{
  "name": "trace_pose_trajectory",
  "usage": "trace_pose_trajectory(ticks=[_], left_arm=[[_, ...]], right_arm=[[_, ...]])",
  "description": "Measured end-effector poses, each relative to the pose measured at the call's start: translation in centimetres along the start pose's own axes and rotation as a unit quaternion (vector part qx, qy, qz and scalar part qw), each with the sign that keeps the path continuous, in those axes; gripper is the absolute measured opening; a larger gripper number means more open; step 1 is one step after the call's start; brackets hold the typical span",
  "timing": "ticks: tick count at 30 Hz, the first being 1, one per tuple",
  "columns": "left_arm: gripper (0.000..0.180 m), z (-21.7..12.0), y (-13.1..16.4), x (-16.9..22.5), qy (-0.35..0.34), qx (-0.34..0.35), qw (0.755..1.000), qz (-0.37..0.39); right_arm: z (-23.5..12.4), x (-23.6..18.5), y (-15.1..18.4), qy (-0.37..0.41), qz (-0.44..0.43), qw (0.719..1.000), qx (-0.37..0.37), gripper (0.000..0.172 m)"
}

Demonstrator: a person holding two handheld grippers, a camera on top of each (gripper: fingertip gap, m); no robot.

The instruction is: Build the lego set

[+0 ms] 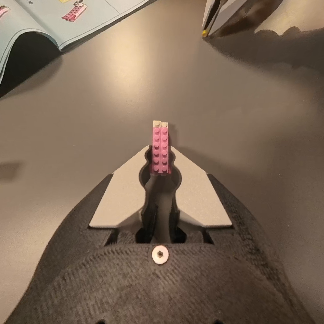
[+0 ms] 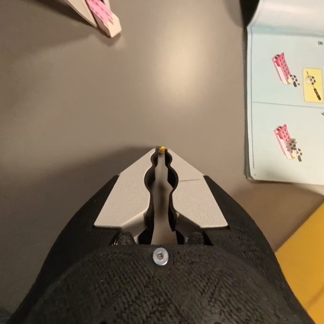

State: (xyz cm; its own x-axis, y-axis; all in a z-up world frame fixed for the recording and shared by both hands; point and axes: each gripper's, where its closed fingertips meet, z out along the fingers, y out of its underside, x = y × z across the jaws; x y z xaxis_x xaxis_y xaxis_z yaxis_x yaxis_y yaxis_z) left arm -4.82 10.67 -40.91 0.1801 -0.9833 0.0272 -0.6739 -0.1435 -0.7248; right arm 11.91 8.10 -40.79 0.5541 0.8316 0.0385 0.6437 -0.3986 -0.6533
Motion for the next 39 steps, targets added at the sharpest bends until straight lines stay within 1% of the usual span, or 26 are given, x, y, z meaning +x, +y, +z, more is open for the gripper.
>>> trace_pose_trajectory(ticks=[6,10,13,18,24,29,31,35,39], left_arm=[[0.017,0.0,0.0,0.0,0.000,0.000,1.000,0.000],[0.017,0.0,0.0,0.0,0.001,0.001,1.000,-0.001],[0.017,0.0,0.0,0.0,0.001,0.001,1.000,0.000],[0.017,0.0,0.0,0.0,0.002,0.002,1.000,-0.001],[0.017,0.0,0.0,0.0,0.002,0.002,1.000,-0.001],[0.017,0.0,0.0,0.0,0.001,0.002,1.000,0.001],[0.017,0.0,0.0,0.0,0.000,0.002,1.000,0.003],[0.017,0.1,-0.1,0.3,-0.002,0.001,1.000,0.022],[0.017,0.4,-0.4,0.9,0.008,0.006,0.999,0.030]], right_arm=[[0.7,-1.6,-1.5,-0.023,-0.059,0.998,0.030,0.015],[0.3,-1.6,-1.1,-0.033,-0.044,0.998,0.033,0.018],[-0.2,-1.4,-0.8,-0.041,-0.024,0.998,0.038,0.017],[0.4,-1.1,-0.3,-0.041,-0.018,0.999,0.027,0.011],[0.5,-1.1,-0.4,-0.048,-0.006,0.998,0.033,0.005],[0.6,-1.1,-0.7,-0.052,0.003,0.998,0.039,0.004],[0.5,-1.0,-1.4,-0.040,-0.009,0.998,0.052,0.004],[0.4,-1.8,-5.3,-0.019,-0.051,0.990,0.128,0.004],[1.3,-2.0,-8.2,0.039,-0.088,0.979,0.179,0.003]])
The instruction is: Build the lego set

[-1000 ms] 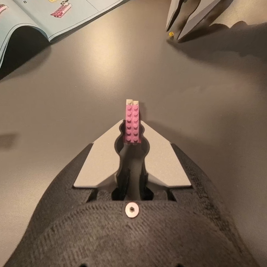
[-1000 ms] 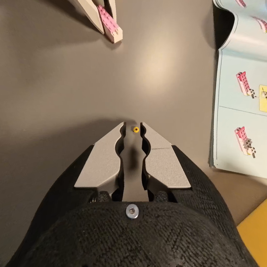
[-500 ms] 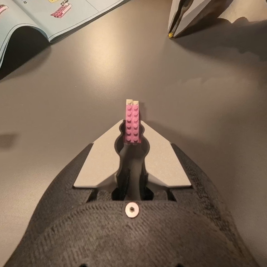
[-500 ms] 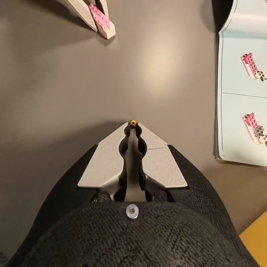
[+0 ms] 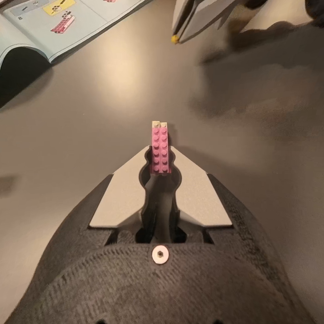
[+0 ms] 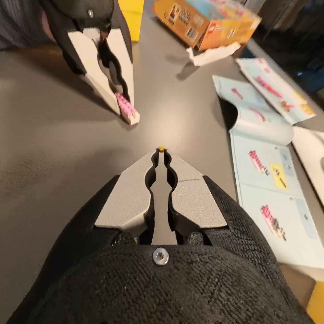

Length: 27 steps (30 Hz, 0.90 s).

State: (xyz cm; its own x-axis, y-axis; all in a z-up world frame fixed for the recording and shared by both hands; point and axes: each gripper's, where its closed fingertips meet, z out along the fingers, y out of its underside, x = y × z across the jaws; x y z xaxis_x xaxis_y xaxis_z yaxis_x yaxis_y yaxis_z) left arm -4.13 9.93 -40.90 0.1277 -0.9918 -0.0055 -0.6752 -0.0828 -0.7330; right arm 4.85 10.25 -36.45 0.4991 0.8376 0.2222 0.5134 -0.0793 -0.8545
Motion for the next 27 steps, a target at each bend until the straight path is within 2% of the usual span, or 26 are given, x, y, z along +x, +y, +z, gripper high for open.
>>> trace_pose_trajectory(ticks=[7,11,19,27], left_arm=[[0.017,0.2,-0.3,0.5,0.024,0.014,1.000,-0.010],[0.017,0.3,-0.3,0.7,0.028,0.016,0.999,-0.008],[0.017,0.3,-0.3,0.8,0.030,0.017,0.999,-0.007],[0.017,0.3,-0.3,0.8,0.030,0.017,0.999,-0.007]], right_arm=[[2.8,-1.4,-1.2,0.032,-0.060,0.997,0.032,0.003],[2.8,-1.1,-1.5,0.062,-0.097,0.992,0.041,0.003],[3.1,-1.6,-1.1,0.067,-0.134,0.988,0.028,0.003],[3.0,-1.4,-1.2,0.071,-0.129,0.988,0.035,0.003]])
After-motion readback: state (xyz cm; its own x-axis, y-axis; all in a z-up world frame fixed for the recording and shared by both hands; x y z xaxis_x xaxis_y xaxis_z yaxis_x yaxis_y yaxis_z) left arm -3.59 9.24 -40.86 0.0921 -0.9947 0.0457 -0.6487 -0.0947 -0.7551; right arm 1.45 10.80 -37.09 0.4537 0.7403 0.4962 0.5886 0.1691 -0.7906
